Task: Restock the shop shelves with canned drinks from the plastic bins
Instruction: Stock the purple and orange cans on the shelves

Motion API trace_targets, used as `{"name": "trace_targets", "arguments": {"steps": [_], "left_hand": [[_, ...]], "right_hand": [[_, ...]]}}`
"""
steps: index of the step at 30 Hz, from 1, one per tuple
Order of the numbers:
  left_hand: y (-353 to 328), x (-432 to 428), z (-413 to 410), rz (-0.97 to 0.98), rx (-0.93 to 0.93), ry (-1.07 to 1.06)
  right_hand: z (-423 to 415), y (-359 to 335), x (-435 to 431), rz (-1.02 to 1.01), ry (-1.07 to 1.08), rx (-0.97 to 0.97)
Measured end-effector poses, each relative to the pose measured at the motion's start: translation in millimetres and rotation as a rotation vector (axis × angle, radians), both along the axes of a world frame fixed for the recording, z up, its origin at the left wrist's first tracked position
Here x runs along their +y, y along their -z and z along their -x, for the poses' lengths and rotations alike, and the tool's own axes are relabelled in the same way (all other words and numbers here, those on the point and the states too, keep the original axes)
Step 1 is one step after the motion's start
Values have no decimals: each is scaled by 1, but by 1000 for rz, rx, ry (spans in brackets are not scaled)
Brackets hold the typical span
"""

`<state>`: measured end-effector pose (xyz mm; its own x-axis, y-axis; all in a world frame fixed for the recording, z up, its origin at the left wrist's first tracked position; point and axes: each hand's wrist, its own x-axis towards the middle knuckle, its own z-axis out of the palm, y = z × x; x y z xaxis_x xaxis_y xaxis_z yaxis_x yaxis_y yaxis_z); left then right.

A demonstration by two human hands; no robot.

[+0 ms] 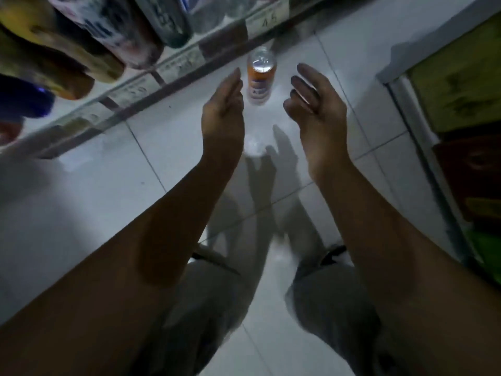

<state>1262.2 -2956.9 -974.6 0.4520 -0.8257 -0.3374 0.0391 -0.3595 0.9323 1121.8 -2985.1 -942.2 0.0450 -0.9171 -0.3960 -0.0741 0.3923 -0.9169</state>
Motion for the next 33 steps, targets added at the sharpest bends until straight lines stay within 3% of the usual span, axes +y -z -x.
{"name": "trace_targets", "arguments": {"steps": [7, 10, 19, 26, 33], "left_hand": [[134, -73, -11, 96, -63, -19], [179, -91, -17, 211, -42, 83], [170, -104, -9, 293, -65, 226], [97, -98, 6, 318, -40, 255], [-119, -83, 26, 320, 139, 266]], "right_hand": [[-20, 156, -72, 190, -64, 54], [-28, 199, -90, 285, -177, 32], [-21, 215, -100, 318, -101, -27], [4, 136, -97, 273, -76, -72], [33, -98, -80, 263, -79, -87]]}}
